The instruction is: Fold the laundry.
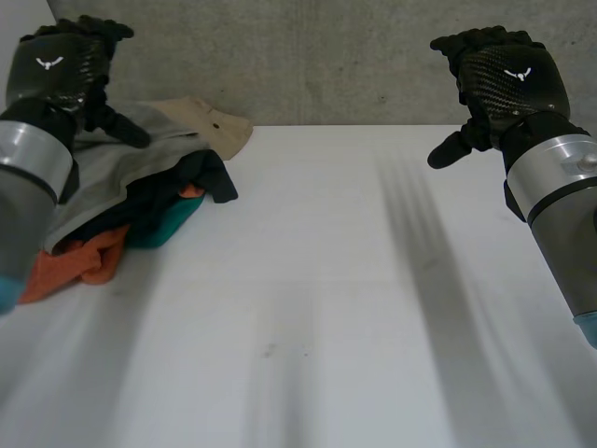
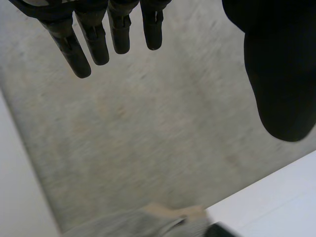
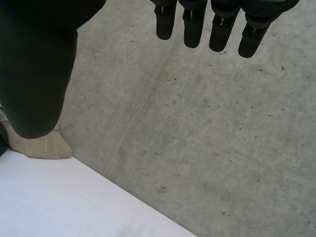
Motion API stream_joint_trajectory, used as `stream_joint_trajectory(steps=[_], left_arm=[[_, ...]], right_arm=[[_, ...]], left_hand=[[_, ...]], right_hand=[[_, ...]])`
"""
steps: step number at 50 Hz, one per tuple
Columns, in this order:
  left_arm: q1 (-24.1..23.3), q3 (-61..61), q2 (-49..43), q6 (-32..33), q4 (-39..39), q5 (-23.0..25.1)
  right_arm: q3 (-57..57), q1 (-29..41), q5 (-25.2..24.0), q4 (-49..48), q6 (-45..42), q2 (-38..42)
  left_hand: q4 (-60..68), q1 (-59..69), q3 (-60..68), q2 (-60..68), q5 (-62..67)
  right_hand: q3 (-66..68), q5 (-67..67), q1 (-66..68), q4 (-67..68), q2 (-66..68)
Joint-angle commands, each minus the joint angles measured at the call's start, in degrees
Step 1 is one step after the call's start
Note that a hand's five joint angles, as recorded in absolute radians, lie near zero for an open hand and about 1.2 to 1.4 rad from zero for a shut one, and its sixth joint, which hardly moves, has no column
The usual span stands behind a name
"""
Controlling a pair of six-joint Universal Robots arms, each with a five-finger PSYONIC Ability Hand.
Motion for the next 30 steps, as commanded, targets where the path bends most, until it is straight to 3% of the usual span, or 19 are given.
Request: stream_joint_trajectory(steps=[1, 8, 18, 22, 25, 30], left_arm=[[7.9, 14.7, -16.2, 9.7, -4.0, 0.0], [12.4, 28.8, -33.4, 20.3, -4.4, 2.0], [16.8, 40.9, -47.6, 21.6, -1.9, 9.2], [17.3, 44.6, -51.1, 21.6, -1.9, 9.4], [16.8, 45.1, -51.6, 21.5, -1.4, 9.5], [14.7, 43.7, -47.7, 19.0, 1.1, 8.7]], right_arm=[[0.0, 0.1, -0.1, 0.3, -0.1, 0.0], [0.1, 0.1, -0.2, 0.4, -0.3, 0.1], [0.2, 0.1, -0.3, 0.4, -0.4, 0.8], [0.2, 0.1, -0.3, 0.3, -0.5, 1.1], [0.0, 0.0, -0.3, 0.3, -0.5, 1.3], [-0.2, -0.1, -0.3, 0.3, -1.6, 1.8]], left_hand=[[-1.2, -1.8, -1.8, -1.6, -1.8], [-1.2, -1.8, -1.9, -1.6, -1.8], [6.8, 6.2, 6.2, 6.4, 6.3], [25.5, 24.9, 24.8, 25.1, 24.9], [66.8, 66.2, 66.1, 66.4, 66.2], [67.7, 67.1, 67.1, 67.3, 67.2]], right_hand=[[-2.0, -2.8, -2.9, -2.1, -2.0], [-2.0, -2.8, -2.9, -2.1, -2.0], [-2.0, -2.8, -2.9, -2.1, -2.0], [-2.0, -2.8, -2.9, -2.1, -2.0], [-2.0, -2.8, -2.9, -2.1, -2.0], [-2.0, -2.8, -2.9, -2.1, -2.0]])
